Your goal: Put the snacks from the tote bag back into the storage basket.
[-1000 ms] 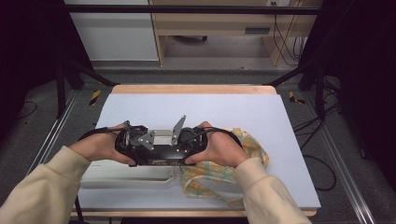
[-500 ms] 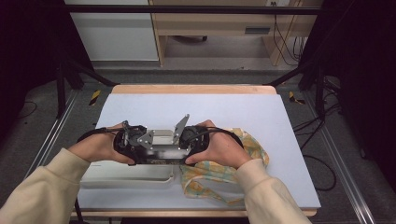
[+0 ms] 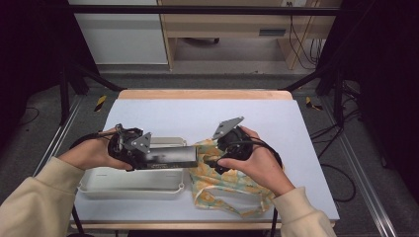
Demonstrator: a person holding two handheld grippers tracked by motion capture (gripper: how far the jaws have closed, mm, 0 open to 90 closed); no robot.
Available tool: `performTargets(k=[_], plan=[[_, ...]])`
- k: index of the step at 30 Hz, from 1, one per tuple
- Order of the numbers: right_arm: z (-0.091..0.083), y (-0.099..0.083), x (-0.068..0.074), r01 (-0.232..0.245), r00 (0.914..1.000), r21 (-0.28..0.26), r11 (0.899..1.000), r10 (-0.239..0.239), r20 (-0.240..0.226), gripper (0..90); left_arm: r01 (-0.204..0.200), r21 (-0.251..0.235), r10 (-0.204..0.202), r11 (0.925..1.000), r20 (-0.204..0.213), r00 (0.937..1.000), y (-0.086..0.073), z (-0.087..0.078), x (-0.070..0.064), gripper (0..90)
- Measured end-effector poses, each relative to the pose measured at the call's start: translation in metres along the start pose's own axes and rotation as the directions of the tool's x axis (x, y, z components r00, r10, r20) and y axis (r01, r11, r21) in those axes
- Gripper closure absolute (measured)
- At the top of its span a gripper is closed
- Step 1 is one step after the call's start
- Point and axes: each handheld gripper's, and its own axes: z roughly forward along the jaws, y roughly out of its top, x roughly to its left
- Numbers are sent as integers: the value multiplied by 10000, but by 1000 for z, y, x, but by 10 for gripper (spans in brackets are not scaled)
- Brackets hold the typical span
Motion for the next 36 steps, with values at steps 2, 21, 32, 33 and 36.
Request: performTargets(k=[2, 21, 32, 33, 36], plan=[[-8, -10, -4, -579, 9975, -366, 9977, 593, 395, 104, 48, -89, -48, 9999, 14, 10000, -3, -2, 0, 434], [-68, -108, -12, -3191, 8998, -2021, 9259, 3630, 2422, 98, 335, -405, -350, 9986, -377, 9987, -39, -18, -1, 434], [-76, -169, -13, -4250, 7952, -2940, 8561, 5082, 3306, 116, 327, -468, -347, 9984, -439, 9984, -50, -21, -1, 434], [-76, -173, -14, -4289, 7877, -3019, 8514, 5161, 3364, 116, 355, -480, -376, 9982, -453, 9983, -51, -21, -1, 434], [-74, -182, -16, -4381, 7697, -3158, 8417, 5327, 3518, 115, 428, -491, -450, 9979, -447, 9980, -54, -20, 0, 434]])
